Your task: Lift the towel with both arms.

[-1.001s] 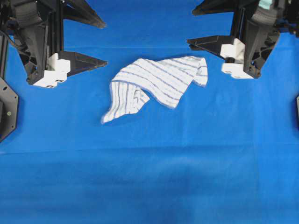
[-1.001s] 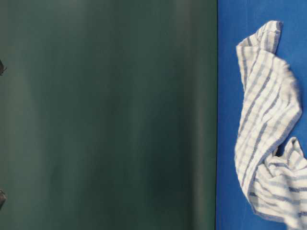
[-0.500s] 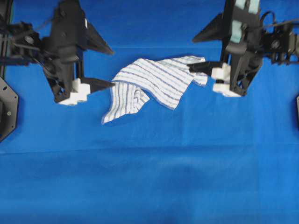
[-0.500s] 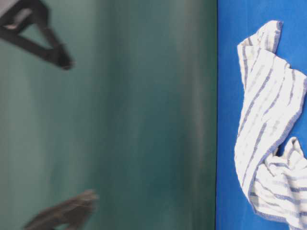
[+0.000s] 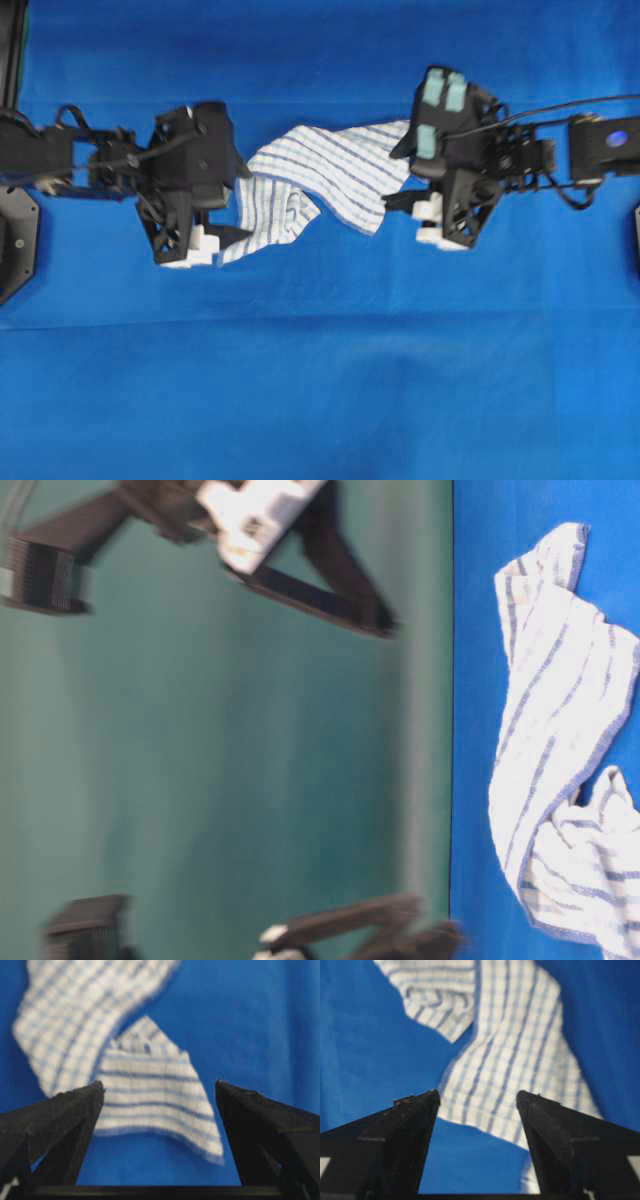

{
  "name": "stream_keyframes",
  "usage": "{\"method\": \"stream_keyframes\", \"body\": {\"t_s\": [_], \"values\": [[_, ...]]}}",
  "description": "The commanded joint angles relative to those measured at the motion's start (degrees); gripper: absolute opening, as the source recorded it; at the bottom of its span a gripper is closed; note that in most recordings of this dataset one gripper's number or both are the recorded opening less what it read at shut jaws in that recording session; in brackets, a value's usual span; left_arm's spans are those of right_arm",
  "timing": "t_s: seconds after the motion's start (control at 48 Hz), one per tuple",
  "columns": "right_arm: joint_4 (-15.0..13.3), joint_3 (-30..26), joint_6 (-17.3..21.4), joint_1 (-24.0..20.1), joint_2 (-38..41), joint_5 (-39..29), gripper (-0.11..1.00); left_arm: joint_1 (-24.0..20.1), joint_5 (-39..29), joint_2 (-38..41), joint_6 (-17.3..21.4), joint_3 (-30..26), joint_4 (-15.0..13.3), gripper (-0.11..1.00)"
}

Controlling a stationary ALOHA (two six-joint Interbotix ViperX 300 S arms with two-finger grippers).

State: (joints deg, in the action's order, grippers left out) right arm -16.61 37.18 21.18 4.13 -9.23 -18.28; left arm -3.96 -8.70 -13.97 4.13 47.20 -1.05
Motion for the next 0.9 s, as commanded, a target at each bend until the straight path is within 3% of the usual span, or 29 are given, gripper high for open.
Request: {"method": "stream_keyframes", "body": {"t_s": [0.0,0.334,0.563,0.876], "values": [[0.1,-0.2,0.5,0.0,1.9,3.0,0.65,0.5,3.7,2.7,0.0,0.4,-0.1,0.90],[0.1,-0.2,2.0,-0.1,13.2,10.6,0.65,1.8,14.5,14.2,0.0,2.5,-0.1,0.90],[0.7,-0.9,2.1,-0.1,19.1,13.3,0.65,1.7,16.6,19.0,0.0,2.6,-0.2,0.90],[0.9,-1.0,2.1,-0.1,20.2,12.9,0.65,1.7,17.3,20.0,0.1,2.7,-0.2,0.89]]}}
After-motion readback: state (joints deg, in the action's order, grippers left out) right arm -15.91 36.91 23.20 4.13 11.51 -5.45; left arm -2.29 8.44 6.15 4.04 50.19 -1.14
